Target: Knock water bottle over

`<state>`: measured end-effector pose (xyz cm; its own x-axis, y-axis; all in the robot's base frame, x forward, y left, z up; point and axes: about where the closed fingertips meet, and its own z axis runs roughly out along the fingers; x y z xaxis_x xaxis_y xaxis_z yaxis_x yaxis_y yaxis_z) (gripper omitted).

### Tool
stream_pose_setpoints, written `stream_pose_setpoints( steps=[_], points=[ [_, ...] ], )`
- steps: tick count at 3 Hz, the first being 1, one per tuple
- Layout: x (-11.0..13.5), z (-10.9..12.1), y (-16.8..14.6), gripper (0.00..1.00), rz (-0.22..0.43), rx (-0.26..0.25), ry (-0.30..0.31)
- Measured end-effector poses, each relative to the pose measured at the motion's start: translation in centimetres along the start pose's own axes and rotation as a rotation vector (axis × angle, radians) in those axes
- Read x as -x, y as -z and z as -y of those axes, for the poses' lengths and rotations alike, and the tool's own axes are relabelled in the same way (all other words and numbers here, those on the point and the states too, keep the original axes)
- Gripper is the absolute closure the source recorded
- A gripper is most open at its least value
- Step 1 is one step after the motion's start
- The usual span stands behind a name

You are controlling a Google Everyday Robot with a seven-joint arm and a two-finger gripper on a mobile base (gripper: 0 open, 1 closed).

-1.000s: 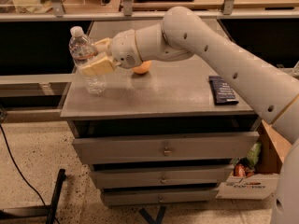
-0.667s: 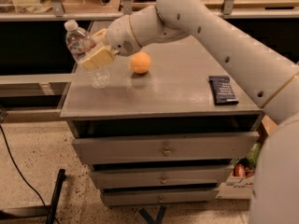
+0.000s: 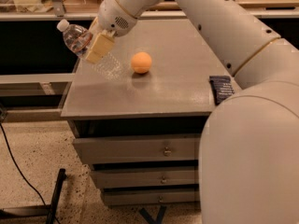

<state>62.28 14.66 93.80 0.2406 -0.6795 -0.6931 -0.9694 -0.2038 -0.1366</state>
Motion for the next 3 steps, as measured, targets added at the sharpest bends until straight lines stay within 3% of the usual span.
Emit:
stream_pose_setpoints(
  steps=[2, 3],
  points=[
    [-1.6, -4.4, 0.9, 1.00, -0.442, 0.047, 0.110],
    [-3.6, -5.9, 0.5, 1.00, -0.641, 0.032, 0.117]
  ],
)
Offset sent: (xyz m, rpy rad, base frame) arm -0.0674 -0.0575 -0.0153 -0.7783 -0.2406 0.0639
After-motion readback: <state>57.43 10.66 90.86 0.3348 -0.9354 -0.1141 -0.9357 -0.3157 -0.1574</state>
